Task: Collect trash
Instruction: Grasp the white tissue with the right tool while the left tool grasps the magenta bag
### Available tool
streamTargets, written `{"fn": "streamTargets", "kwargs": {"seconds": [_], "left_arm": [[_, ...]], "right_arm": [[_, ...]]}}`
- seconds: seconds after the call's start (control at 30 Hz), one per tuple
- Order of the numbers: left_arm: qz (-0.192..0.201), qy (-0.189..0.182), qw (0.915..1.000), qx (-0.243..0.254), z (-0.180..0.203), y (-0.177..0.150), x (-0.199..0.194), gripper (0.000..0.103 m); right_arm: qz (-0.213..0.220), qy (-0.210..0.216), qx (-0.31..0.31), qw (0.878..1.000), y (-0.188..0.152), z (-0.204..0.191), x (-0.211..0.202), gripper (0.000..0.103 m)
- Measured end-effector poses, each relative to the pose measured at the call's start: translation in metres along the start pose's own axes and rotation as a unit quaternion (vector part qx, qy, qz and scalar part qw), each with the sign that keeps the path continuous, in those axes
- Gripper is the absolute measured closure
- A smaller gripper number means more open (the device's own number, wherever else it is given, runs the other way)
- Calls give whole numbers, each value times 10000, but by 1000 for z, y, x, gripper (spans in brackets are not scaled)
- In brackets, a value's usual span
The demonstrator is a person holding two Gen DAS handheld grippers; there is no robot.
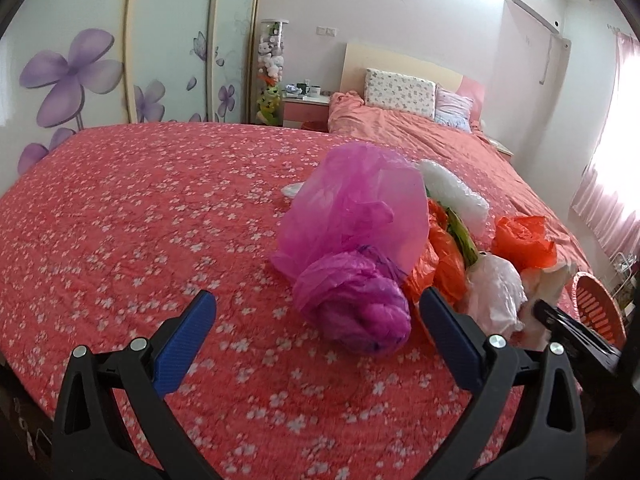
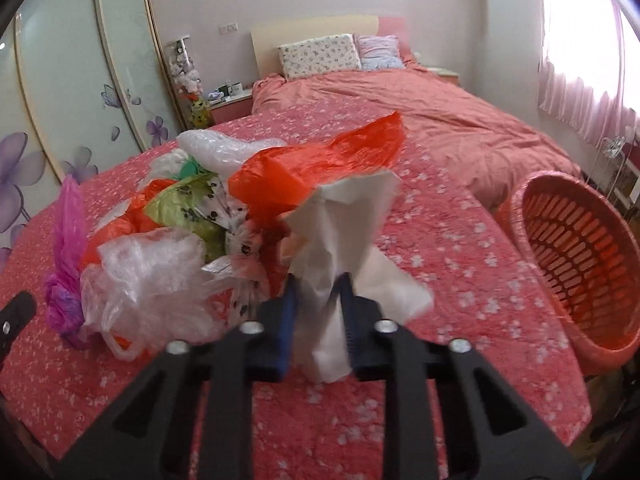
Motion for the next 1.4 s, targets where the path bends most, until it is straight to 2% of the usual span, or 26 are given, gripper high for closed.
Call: {"fn": "streamTargets", "kwargs": {"seconds": [0.1,0.2,0.27,0.33,0.5,0.53,0.57,0.9,1.2,1.33,1.4], "left_arm": [[-95,11,9999,133,6,1,11,8],[-349,-39,9992,203,10,-4,23,21],[-579,-271,9979,114,10,-8,30,39],[-675,-435,9968,44,10,-10,30,51],[-453,-593,9972,101,5,-6,16,81],[-393,-565,9975,127,3,-5,14,94],[-364,-582,9975,139,2,-3,12,96],[-133,-567,9982,125,-6,10,5,97],[510,-756,9957,136,-2,41,-36,97],[564,-818,9949,188,1,43,-36,97],[406,-761,9958,319,6,33,-24,97]], "right_arm": [[131,21,63,9999,-4,8,-13,90],[199,4,121,9997,-7,17,-22,90],[238,-13,161,9996,-8,22,-29,90],[277,-32,157,9995,-7,25,-34,90],[421,-20,98,9991,-5,26,-48,90],[436,-8,97,9990,-5,27,-50,90],[454,5,100,9989,-5,27,-52,90],[521,16,83,9986,-6,27,-65,90],[791,65,31,9968,9,27,-88,90],[841,69,9,9964,11,27,-92,90],[799,79,24,9968,10,27,-91,90]]}}
Point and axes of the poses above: each gripper's, at about its wrist camera, not at the fingertips, and x roughly the way its jaws point, z to its right, y to its top, the point moved 6 cm from there along x, roughly the way its jaws point, and after that the axes turned 12 degrees about y, right-handed, at the moved point
